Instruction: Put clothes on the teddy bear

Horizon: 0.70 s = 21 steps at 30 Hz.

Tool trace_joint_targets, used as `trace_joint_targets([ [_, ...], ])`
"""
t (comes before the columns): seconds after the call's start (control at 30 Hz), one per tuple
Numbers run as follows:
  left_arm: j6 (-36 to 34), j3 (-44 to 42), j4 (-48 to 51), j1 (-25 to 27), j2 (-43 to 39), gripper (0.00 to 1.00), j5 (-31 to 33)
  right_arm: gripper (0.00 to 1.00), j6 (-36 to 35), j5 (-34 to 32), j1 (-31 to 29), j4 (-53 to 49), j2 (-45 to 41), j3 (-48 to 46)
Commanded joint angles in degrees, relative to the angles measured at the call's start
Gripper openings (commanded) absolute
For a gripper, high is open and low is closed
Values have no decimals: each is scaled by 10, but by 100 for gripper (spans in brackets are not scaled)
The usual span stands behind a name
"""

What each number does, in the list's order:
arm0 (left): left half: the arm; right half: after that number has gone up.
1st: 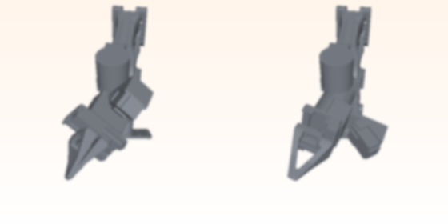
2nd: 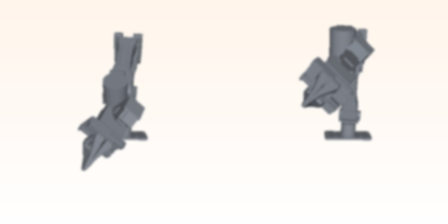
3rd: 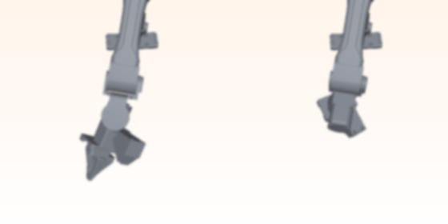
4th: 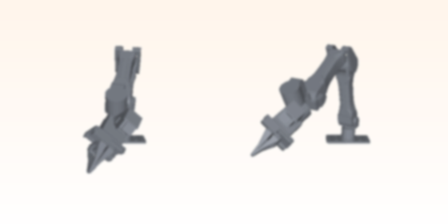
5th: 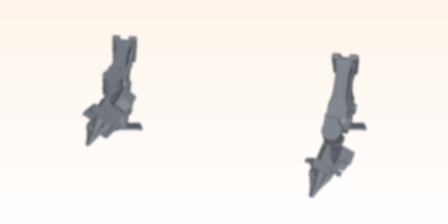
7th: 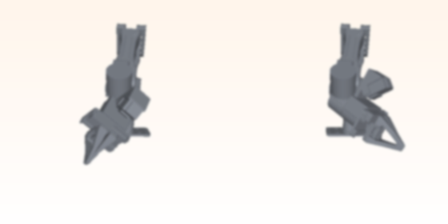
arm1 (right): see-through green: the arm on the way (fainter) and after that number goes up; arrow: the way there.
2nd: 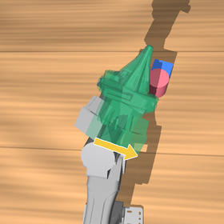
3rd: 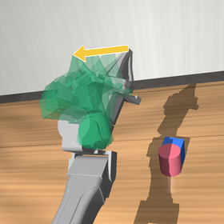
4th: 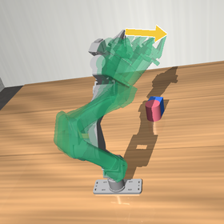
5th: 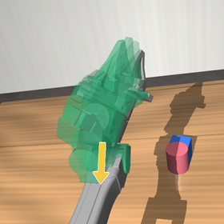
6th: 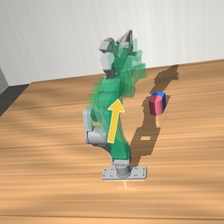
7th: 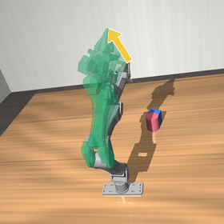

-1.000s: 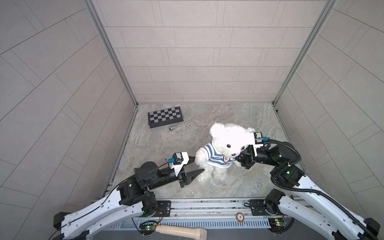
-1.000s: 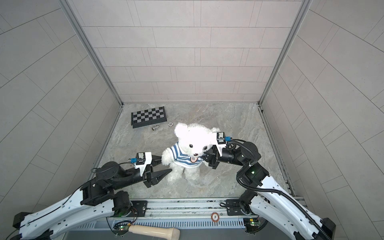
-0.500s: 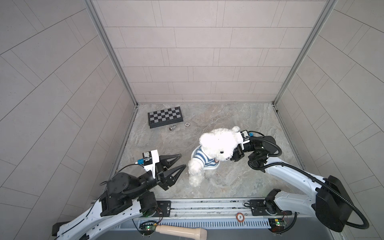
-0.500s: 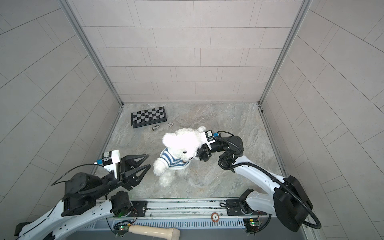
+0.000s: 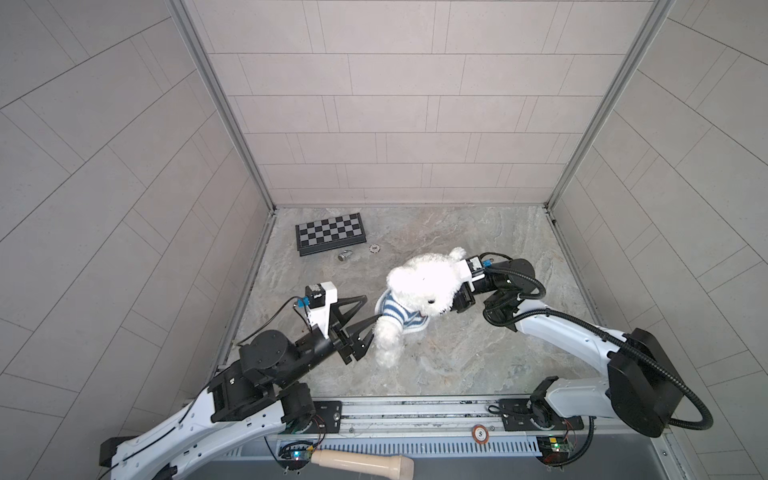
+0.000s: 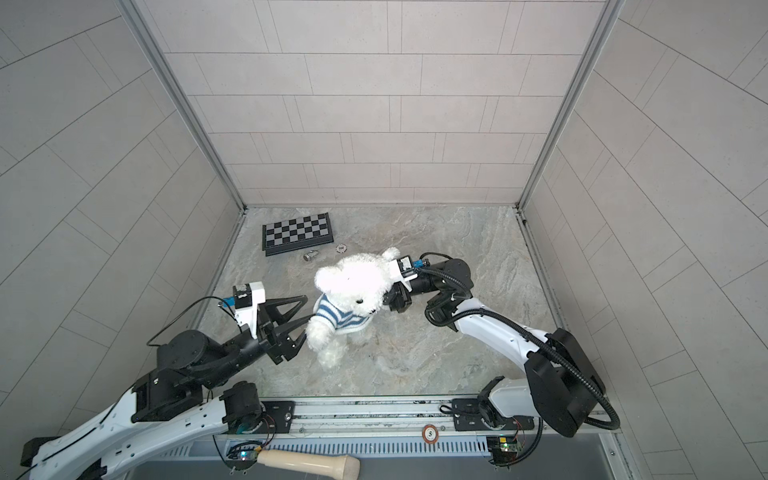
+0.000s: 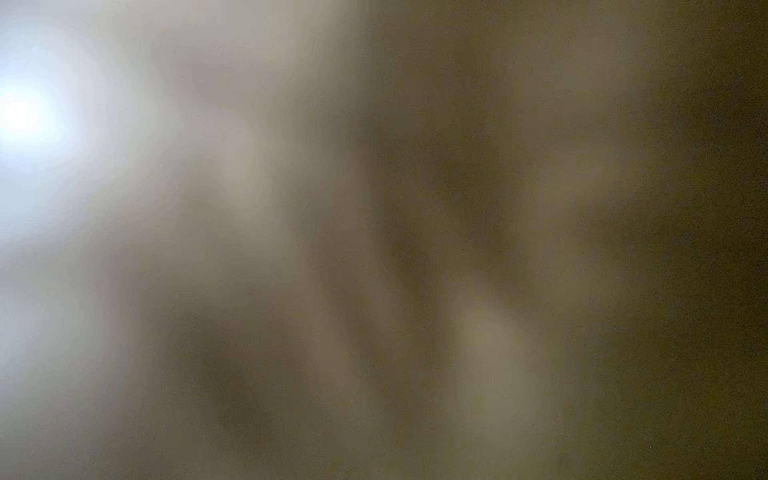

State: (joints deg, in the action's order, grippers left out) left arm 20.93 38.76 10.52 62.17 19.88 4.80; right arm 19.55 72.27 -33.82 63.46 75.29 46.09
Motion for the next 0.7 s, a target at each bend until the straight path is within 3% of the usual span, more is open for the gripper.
trace_joint_targets([
  [0.0,-51,26,55,1,-20,77,48,0,-137,-103,5,-218,-40,6],
  [0.07,-83,39,78,1,-25,81,62,0,-178,-154,2,-312,-67,2],
  [0.13,-114,54,86,1,-23,82,50,0,-198,-161,-4,-360,-87,-8],
  [0.3,-177,115,97,1,39,89,-83,0,-232,-138,-33,-443,-129,-26],
  [0.67,-155,109,37,1,76,89,-94,0,-220,-117,-79,-435,-187,-75],
])
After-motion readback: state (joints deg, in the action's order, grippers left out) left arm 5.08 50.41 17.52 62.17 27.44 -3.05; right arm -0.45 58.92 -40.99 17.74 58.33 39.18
